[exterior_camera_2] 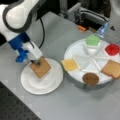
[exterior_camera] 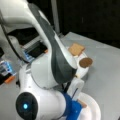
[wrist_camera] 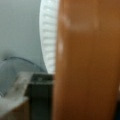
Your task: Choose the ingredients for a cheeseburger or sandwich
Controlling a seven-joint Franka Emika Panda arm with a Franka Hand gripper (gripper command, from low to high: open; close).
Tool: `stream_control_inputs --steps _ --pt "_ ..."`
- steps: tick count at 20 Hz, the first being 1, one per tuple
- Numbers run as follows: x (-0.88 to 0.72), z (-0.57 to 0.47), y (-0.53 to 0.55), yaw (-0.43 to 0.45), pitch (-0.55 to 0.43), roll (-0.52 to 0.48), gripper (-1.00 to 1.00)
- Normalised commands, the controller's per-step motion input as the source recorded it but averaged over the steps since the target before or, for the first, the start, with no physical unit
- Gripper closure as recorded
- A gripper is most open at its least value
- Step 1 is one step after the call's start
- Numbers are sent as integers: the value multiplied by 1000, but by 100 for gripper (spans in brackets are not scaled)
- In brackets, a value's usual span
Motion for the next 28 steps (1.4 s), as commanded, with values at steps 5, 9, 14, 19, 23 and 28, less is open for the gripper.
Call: stream_control_inputs --steps 5,9,14,19,23,28 --pt "249 -174 -194 138 -20 271 100" --pt "274 -110 -171 136 -40 342 100" --pt "301 -58 -153 130 -35 358 100" --pt "341 -74 -153 142 -50 339 100" --pt "347 -91 -195 138 -57 287 100" --pt "347 -75 -183 113 -80 180 100"
